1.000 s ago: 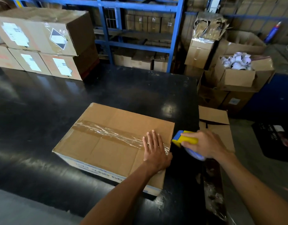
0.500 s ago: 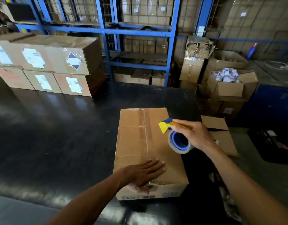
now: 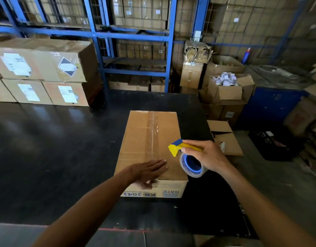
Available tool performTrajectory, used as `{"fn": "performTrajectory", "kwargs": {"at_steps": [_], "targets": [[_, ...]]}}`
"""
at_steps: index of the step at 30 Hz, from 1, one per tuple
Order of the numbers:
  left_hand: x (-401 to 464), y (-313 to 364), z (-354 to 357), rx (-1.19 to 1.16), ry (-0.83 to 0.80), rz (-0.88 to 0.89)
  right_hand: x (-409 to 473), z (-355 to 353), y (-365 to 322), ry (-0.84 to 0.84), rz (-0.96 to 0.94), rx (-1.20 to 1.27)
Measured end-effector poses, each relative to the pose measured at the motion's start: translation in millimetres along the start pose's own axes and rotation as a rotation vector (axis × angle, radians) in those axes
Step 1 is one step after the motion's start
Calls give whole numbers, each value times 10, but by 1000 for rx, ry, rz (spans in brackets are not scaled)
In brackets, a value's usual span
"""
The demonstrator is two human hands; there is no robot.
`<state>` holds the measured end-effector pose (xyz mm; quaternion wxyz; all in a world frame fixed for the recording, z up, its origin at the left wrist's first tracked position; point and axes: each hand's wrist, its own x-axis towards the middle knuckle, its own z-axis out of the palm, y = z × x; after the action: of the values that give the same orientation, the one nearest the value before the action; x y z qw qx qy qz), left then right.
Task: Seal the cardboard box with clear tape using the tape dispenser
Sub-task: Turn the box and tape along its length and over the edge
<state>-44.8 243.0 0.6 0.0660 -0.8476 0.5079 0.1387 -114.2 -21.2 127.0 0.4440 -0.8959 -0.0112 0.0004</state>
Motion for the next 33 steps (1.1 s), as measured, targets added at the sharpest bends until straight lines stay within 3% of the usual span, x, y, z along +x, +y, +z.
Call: {"fn": "performTrajectory", "kwargs": {"at_steps": [2,5,7,9,12,18,25,29,33], "targets": [[-123,256,23,-477,195,-200,-84,36,-33,-33,-26,-14],[-293,692,-147,-1589,514,-560,-284,97,-13,10,-180,9],[-447,810,-277,-2182,567,-585,-437,181,35,97,-326,-35],[-663,873,-390,-2450,583,-495,-568,335,88,106,-451,-110],[-874,954,-459,-2490,600,-424,-657,624,201,48,-508,-307],[-970,914,-363,-2510,708,-572,-548,897,137,7,-556,-299],[-889,813,-402,-2160,582,-739,-412,945,-15,-13,-631,-295],[-922,745,-374,-2326,639,-694,-357,906,-21,-61,-609,-242],[-984,646,-348,-2412,745,-790,-327,925,-51,-98,-598,-226]]}}
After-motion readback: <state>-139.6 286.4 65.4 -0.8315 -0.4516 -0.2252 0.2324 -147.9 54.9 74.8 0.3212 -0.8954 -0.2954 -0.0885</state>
